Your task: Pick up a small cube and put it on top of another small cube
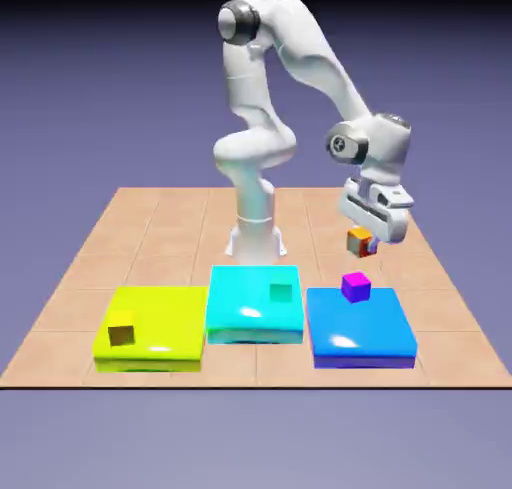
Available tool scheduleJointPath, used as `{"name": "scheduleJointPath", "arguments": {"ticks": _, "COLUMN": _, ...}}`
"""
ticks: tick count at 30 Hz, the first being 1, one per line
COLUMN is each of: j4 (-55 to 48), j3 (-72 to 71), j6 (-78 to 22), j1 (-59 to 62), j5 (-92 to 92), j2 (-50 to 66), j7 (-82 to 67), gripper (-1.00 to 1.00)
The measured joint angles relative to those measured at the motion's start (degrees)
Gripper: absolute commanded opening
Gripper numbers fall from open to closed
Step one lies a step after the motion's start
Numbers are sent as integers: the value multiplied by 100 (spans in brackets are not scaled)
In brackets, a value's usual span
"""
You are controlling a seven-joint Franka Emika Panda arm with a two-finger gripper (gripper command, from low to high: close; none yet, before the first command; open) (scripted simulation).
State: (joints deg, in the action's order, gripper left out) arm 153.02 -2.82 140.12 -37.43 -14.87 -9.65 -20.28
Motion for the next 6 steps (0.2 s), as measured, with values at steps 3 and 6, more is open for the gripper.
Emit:
{"name": "scheduleJointPath", "arguments": {"ticks": 3, "j4": 142, "j3": 72, "j6": 718, "j1": 86, "j5": -322, "j2": 589, "j7": 236, "gripper": 100}}
{"name": "scheduleJointPath", "arguments": {"ticks": 6, "j4": 93, "j3": 46, "j6": 476, "j1": 45, "j5": -215, "j2": 386, "j7": 158, "gripper": 100}}
